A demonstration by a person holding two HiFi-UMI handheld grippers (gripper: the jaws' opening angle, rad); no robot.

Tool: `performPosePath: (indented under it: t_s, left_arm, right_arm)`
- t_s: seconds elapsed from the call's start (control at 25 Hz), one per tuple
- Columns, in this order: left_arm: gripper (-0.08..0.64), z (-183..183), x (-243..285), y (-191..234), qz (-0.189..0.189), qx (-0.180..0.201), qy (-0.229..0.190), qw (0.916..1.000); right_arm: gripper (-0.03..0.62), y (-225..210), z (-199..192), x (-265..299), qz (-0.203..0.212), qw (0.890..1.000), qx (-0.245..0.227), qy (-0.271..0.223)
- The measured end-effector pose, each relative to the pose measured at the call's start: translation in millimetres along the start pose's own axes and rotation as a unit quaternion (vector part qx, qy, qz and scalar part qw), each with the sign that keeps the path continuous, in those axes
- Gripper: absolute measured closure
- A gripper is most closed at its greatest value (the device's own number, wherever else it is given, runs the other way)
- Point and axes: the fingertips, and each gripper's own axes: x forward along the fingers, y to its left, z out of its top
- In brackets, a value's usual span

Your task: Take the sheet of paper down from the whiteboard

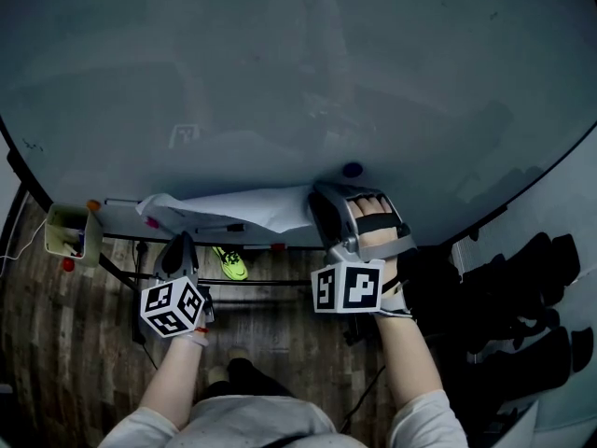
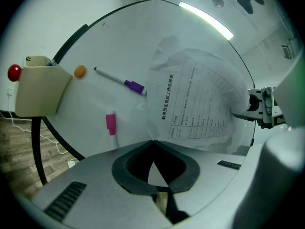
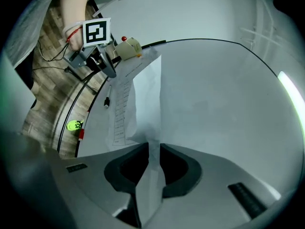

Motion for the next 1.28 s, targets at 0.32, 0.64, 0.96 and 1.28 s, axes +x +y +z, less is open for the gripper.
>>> performPosePath:
  t_s: [0.32, 0.64, 0.96, 1.28]
  left_arm:
    - [0.545, -2, 0, 1, -0.001, -0.003, 0.002, 1.0000]
    - [0.545, -1, -13, -16, -0.044, -0.002, 0.021, 0.9988]
    - [0.545, -3, -33, -31, -0.083, -0.014, 0.040, 0.9957]
    - [0.545, 17, -49, -29, -0.094, -0.035, 0.019, 0.9947]
  right_arm:
    - [0.552, 8, -2, 5, -0.003, 1.000, 0.024, 0.000]
    - [0.568, 4, -11, -9, -0.005, 0.995, 0.098, -0.006]
    - [0.568, -3, -14, -22, -0.007, 0.989, 0.143, -0.017]
    - [0.568, 6, -8, -27, 0.002, 0.987, 0.157, -0.018]
